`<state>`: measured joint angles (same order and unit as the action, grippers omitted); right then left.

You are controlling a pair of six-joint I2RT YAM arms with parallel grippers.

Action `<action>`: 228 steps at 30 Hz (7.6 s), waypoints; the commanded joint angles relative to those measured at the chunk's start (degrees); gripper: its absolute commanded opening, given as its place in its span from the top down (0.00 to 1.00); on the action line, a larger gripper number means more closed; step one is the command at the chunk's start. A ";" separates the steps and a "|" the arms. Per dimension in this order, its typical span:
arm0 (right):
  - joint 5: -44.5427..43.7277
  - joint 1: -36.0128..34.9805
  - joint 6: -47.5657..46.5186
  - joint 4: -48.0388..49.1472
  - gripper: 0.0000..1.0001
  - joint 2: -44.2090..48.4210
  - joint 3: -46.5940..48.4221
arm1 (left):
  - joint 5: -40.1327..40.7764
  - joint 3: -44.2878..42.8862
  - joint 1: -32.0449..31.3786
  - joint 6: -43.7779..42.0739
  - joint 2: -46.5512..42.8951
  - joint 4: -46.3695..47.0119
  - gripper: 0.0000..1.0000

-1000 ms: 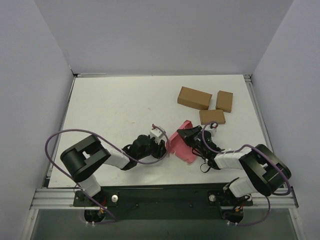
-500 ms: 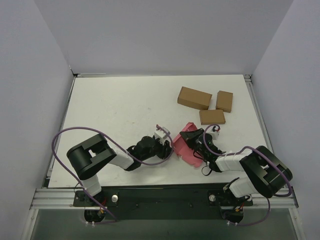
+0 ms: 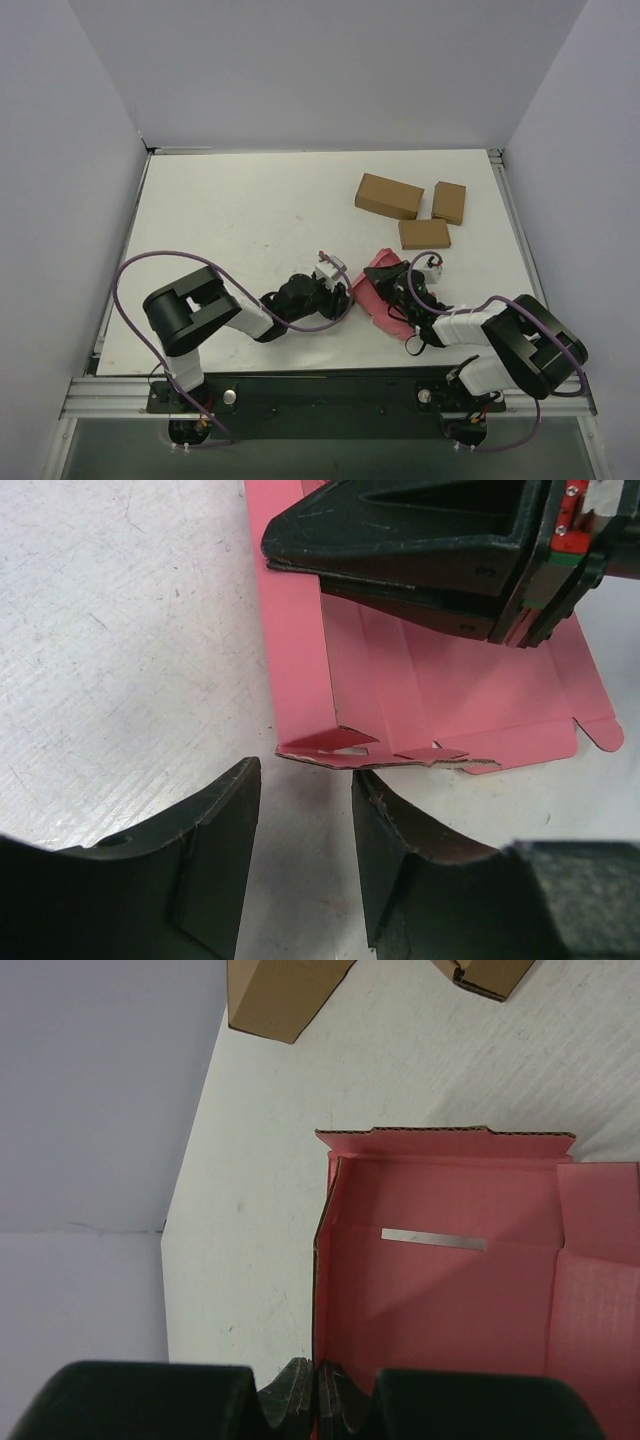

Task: Fold the paper box

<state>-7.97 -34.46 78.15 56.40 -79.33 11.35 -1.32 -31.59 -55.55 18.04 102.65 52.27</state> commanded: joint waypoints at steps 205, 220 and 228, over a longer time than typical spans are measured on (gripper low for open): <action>-9.08 -12.56 -1.51 19.90 1.00 -4.26 -1.16 | 38.59 9.97 -8.00 0.77 4.92 39.48 0.39; -10.40 -12.74 -2.47 13.46 1.00 -2.75 -0.10 | 36.30 7.78 -8.08 -0.99 5.19 41.16 0.39; -10.31 -12.74 -0.81 16.81 1.00 -7.06 -0.90 | 35.16 8.22 -8.08 -0.73 4.49 42.39 0.38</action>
<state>-17.85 -46.39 77.95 73.10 -84.33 10.92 33.76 -22.00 -63.77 17.65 107.87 73.87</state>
